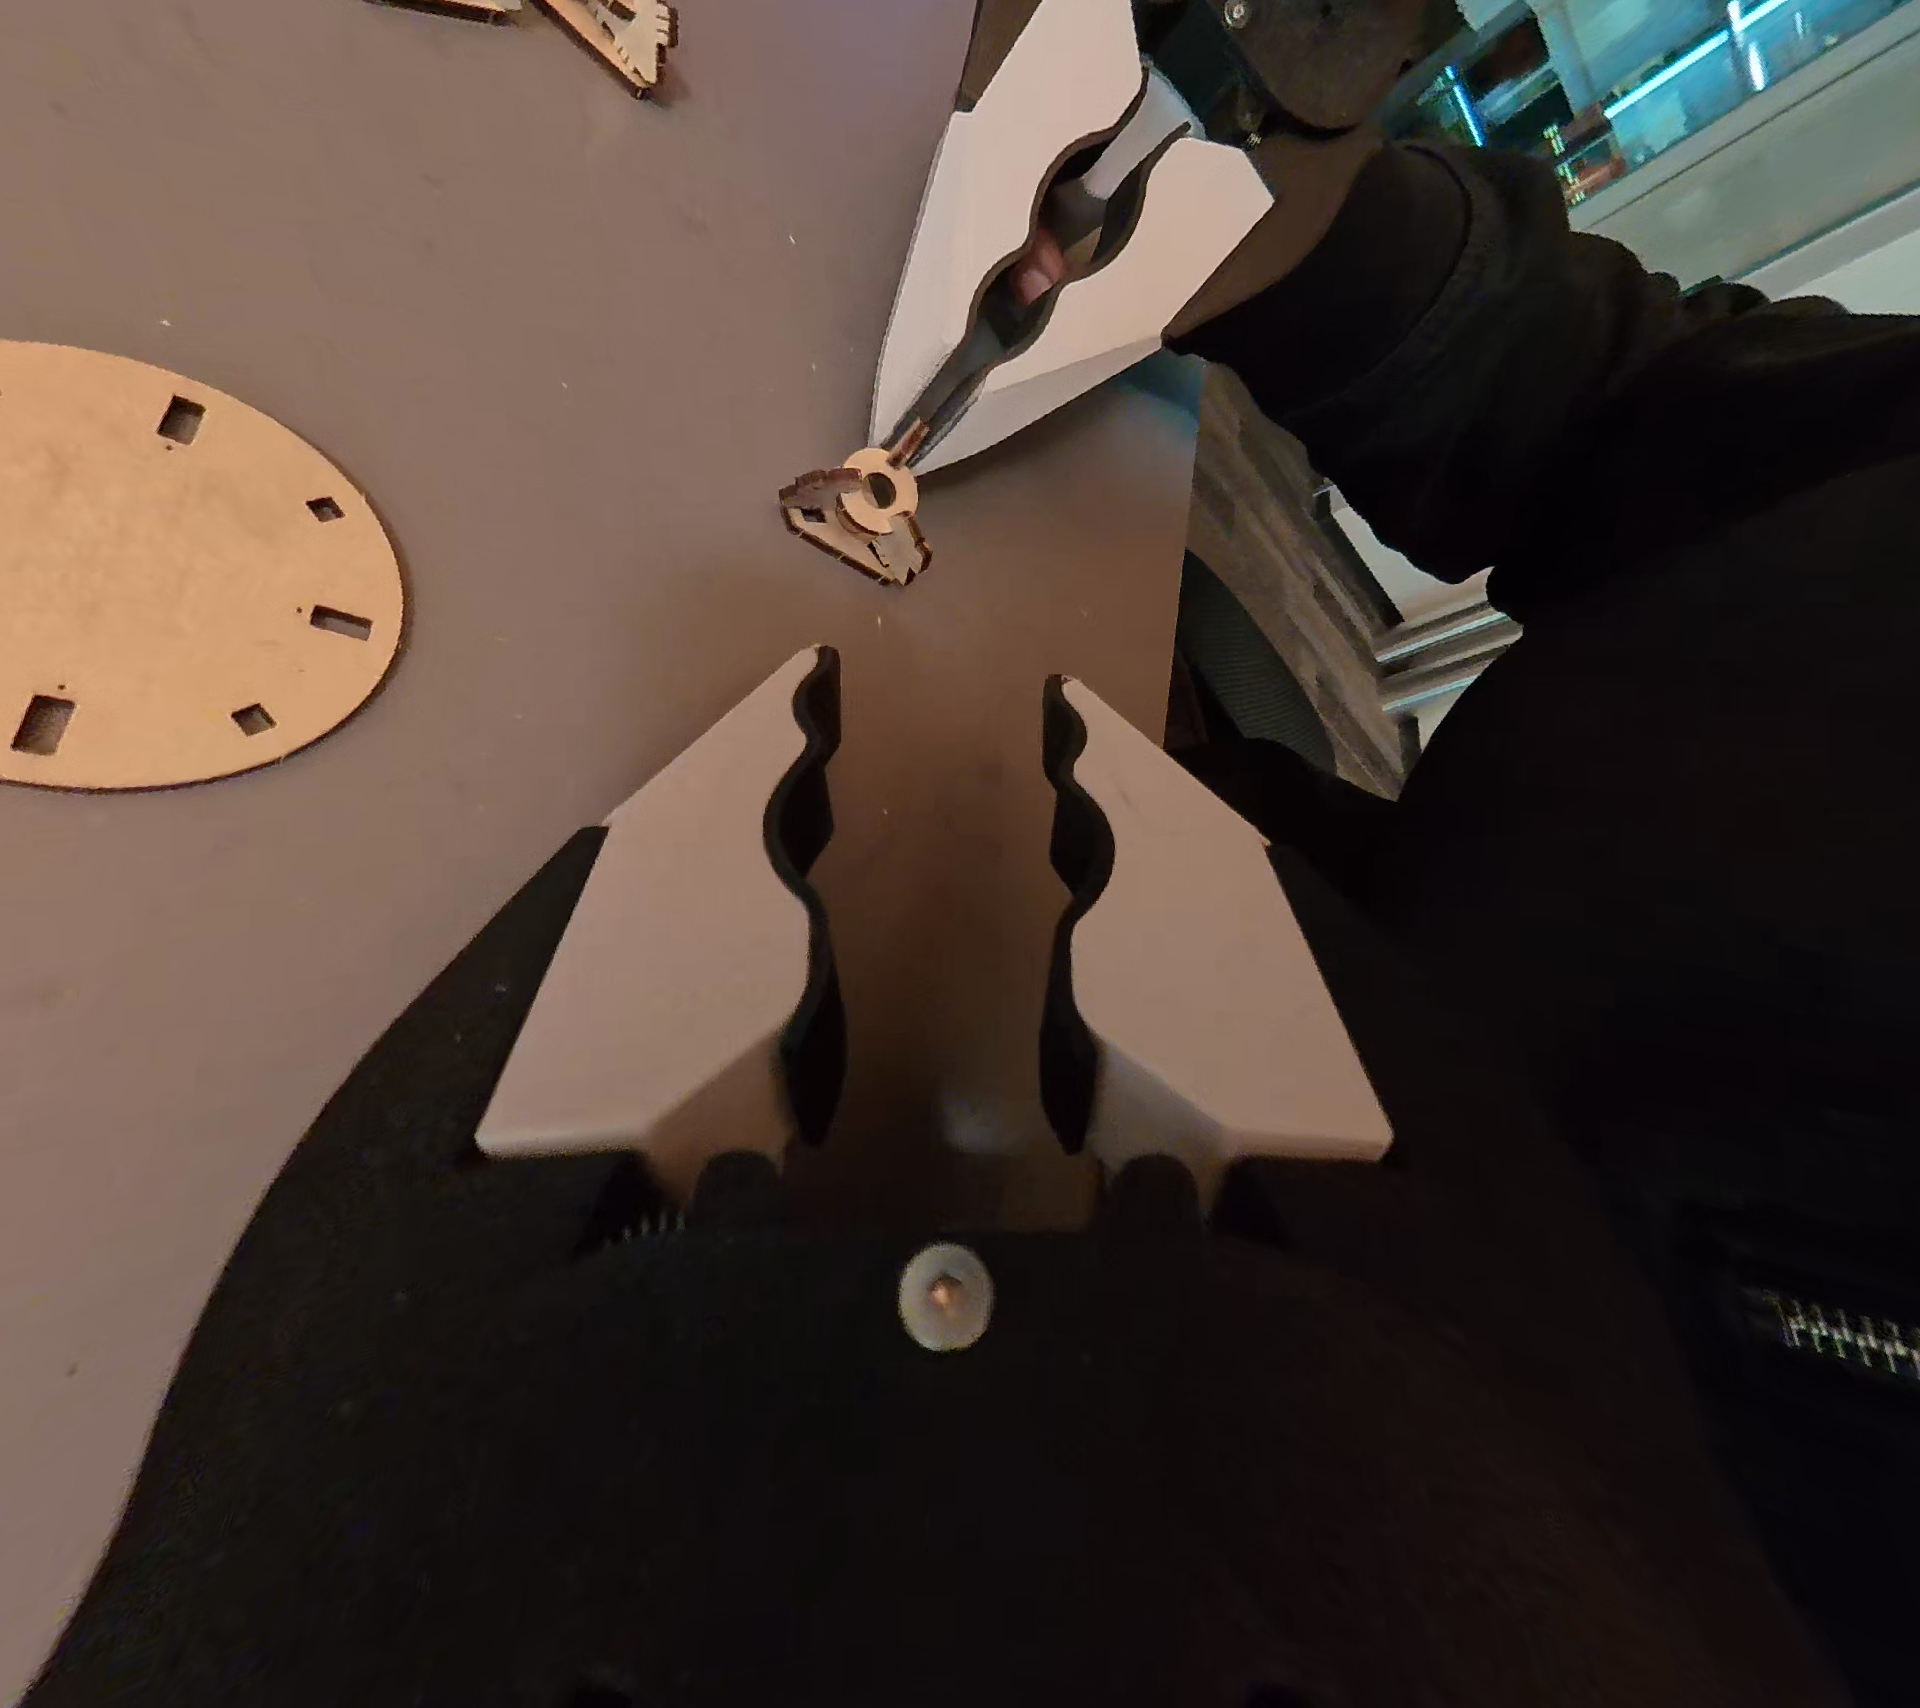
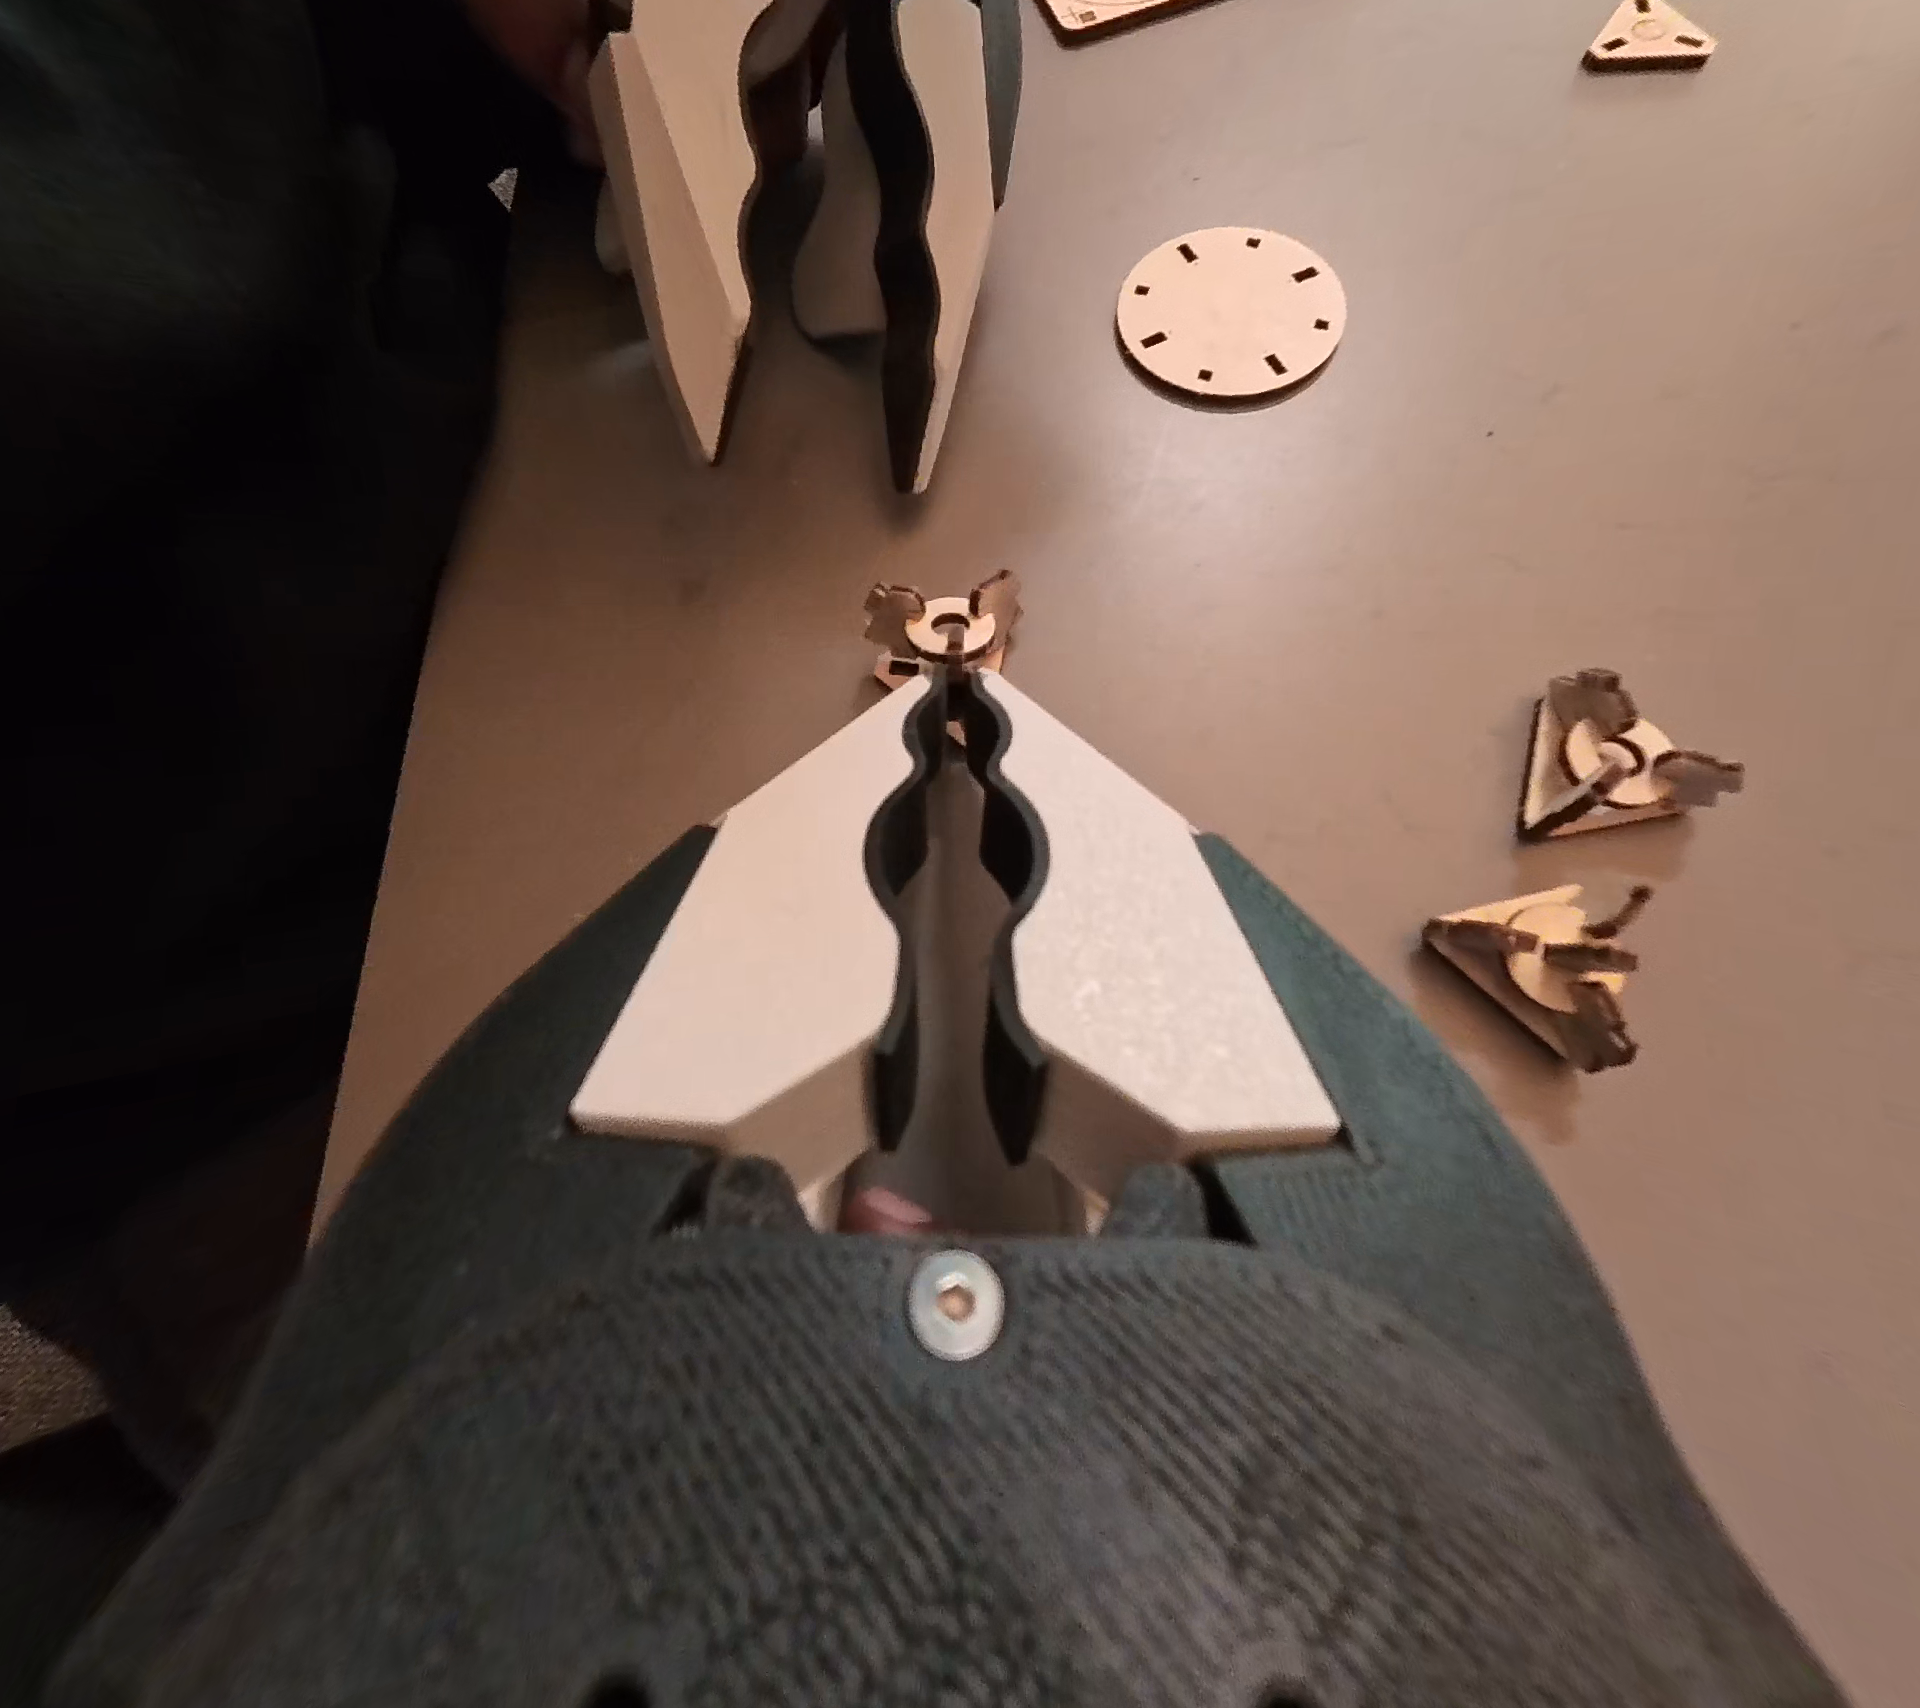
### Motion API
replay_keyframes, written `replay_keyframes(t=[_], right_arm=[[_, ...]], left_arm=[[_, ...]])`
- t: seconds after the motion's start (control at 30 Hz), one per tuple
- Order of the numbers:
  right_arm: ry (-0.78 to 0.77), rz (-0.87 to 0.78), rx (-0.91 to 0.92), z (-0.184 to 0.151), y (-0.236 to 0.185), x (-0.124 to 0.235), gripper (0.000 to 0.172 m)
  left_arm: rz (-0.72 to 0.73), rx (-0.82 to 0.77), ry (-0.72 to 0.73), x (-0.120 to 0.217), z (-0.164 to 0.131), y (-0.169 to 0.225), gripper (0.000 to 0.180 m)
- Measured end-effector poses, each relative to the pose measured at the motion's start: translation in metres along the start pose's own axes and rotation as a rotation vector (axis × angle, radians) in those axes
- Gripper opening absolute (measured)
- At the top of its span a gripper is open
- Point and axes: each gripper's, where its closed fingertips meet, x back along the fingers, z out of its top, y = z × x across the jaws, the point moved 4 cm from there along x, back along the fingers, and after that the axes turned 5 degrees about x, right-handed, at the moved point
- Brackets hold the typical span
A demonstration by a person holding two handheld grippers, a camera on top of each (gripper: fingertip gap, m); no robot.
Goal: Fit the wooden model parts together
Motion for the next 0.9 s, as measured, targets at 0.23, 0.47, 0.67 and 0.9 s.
replay_keyframes(t=[0.23,0.47,0.67,0.9], right_arm=[[-0.021,0.035,0.011,-0.0026,-0.0035,-0.0014,0.001],[-0.065,0.053,0.027,-0.0081,-0.0041,-0.0034,0.001],[-0.064,0.071,0.011,-0.0078,-0.0047,-0.0028,0.006],[-0.068,0.022,-0.035,-0.0058,0.0001,0.0043,0.025]], left_arm=[[-0.014,0.015,0.001,0.0005,0.0003,-0.0003,0.037],[-0.017,0.018,0.001,0.0006,0.0003,-0.0005,0.037],[-0.025,0.025,-0.001,0.0006,0.0003,-0.0005,0.036],[-0.027,0.027,-0.001,0.0007,0.0003,-0.0005,0.036]])
